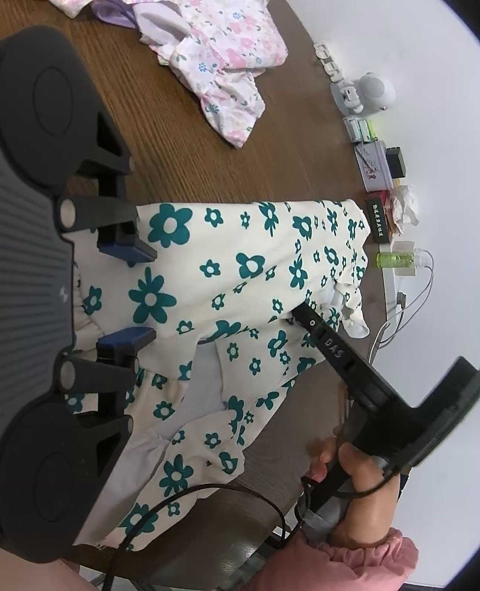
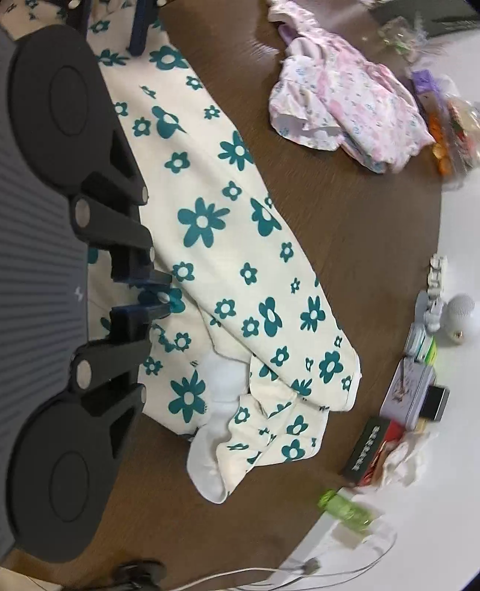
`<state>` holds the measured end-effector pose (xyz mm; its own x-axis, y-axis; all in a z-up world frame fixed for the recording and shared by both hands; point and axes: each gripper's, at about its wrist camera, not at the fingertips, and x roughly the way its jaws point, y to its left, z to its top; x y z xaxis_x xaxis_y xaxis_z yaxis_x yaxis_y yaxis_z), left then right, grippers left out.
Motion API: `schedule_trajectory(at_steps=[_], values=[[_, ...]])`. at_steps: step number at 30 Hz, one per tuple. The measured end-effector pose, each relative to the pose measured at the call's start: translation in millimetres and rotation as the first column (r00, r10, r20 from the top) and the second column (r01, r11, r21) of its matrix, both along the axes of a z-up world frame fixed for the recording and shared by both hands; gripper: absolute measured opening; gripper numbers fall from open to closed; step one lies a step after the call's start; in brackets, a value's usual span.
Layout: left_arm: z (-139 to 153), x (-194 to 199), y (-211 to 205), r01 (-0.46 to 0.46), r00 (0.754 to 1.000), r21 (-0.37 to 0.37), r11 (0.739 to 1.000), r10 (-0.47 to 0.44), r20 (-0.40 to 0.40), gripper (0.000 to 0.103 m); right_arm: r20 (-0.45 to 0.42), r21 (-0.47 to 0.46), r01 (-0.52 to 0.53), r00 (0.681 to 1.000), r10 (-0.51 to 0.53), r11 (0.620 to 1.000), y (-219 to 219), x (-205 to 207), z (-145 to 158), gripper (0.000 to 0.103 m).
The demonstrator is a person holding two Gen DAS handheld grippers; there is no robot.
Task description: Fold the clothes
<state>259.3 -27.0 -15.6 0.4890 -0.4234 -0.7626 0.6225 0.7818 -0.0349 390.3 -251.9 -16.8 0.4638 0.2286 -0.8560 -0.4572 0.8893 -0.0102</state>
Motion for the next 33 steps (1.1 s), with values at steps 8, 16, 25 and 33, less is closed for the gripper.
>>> schedule_trajectory(at_steps=[8,16,25,33], values=[[2,-6,-2,-0.016,1.0,0.001,1.0,0.016,-0.009,0.044,0.056,0.328,0.098,0.991,-0.123,0.939,-31,-50,55,0.048],[4,-20,-23,0.064,0.992,0.08,0.995,-0.072,0.103,0.038,0.056,0.394,0.185,0.973,-0.224,0.901,-75,-127,68,0.06],[42,-31,6,0.002,0.997,-0.014,1.0,0.0,0.081,0.048,0.025,0.358,0.277,0.952,-0.306,0.892,-89,-215,32,0.066],[43,-66,60,-0.064,0.996,0.066,0.996,0.06,0.071,0.043,-0.006,0.398,0.299,0.946,-0.323,0.867,-75,-259,5,0.067]])
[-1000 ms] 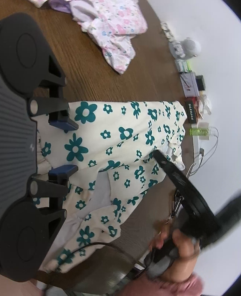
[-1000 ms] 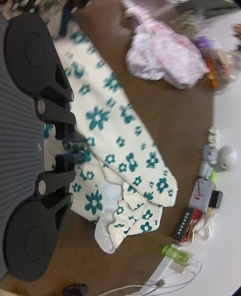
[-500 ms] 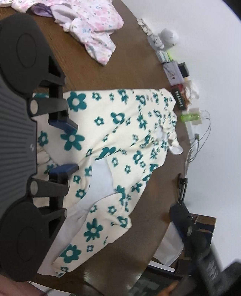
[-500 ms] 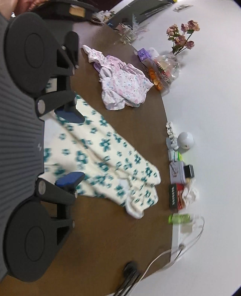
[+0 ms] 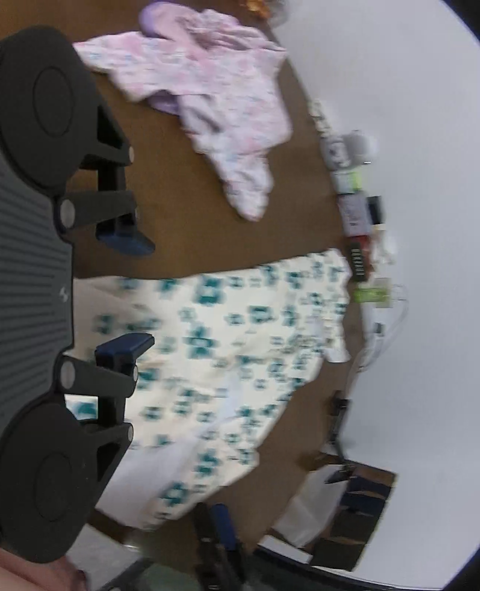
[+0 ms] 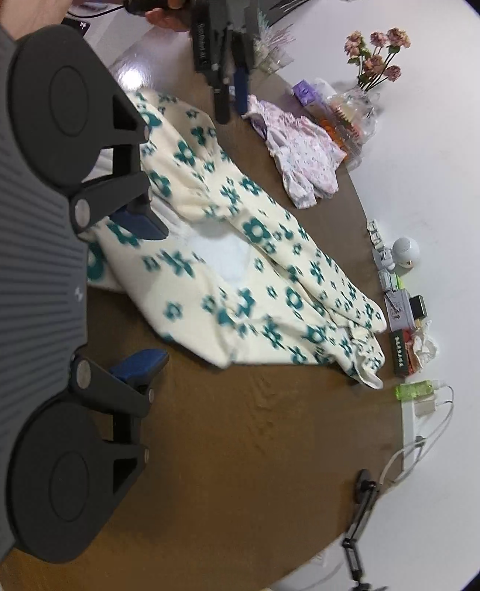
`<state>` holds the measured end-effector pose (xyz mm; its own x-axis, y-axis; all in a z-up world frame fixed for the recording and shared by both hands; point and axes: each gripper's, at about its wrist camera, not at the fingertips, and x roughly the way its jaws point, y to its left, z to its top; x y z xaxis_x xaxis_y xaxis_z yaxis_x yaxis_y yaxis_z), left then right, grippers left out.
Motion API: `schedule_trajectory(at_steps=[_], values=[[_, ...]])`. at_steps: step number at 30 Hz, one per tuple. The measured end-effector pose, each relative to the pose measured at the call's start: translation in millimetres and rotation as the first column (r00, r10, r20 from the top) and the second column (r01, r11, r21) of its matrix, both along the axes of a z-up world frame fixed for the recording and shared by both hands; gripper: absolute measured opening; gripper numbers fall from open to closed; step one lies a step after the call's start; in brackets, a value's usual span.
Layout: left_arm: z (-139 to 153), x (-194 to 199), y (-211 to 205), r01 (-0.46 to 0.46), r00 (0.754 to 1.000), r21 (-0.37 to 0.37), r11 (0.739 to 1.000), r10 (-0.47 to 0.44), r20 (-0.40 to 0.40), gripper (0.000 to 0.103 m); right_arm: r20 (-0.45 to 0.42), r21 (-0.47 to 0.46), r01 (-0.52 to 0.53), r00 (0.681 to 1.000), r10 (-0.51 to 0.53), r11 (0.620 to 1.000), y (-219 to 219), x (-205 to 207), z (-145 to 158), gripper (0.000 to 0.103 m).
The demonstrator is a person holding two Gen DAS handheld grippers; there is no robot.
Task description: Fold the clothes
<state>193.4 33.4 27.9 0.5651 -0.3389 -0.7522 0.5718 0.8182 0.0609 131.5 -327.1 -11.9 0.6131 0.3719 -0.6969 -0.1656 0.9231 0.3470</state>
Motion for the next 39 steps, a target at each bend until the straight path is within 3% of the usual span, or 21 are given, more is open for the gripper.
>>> schedule_trajectory(at_steps=[4,9,15,21,25,28,32,36,39], values=[[-18,-9,3,0.006,0.999,0.027,1.0,-0.004,-0.047,0.04,-0.003,-0.015,0.005,1.0,-0.005,1.0,16,-4,-9,0.068],[-29,-21,-3,0.029,0.997,0.021,0.999,-0.027,-0.077,0.02,0.015,-0.076,-0.001,1.0,0.002,0.997,34,-7,-16,0.066],[-33,-45,-22,0.077,0.99,-0.04,0.996,-0.081,-0.118,0.021,0.032,-0.147,0.024,0.999,-0.019,0.989,28,-13,-15,0.061],[-36,-64,-51,0.138,0.981,-0.079,0.987,-0.147,-0.13,0.039,0.036,-0.204,0.069,0.997,-0.063,0.977,7,-17,-15,0.061],[-27,-61,-55,0.14,0.979,-0.089,0.986,-0.152,-0.139,0.055,0.027,-0.122,0.121,0.993,-0.119,0.985,-20,-20,-13,0.062],[-4,-45,-44,0.086,0.988,-0.11,0.99,-0.099,-0.121,0.072,0.016,-0.043,0.148,0.989,-0.147,0.988,-36,-26,-9,0.065],[40,3,-40,-0.022,0.992,-0.156,0.987,0.002,-0.13,0.087,-0.007,-0.036,0.133,0.991,-0.134,0.99,-42,-24,-4,0.067],[74,71,-92,-0.018,0.993,-0.074,0.997,0.009,-0.115,0.087,-0.027,-0.077,0.099,0.994,-0.102,0.992,-39,-16,-2,0.068],[85,128,-147,-0.014,0.996,-0.002,1.0,0.014,-0.092,0.087,-0.031,-0.109,0.08,0.996,-0.084,0.991,-37,-5,-1,0.068]])
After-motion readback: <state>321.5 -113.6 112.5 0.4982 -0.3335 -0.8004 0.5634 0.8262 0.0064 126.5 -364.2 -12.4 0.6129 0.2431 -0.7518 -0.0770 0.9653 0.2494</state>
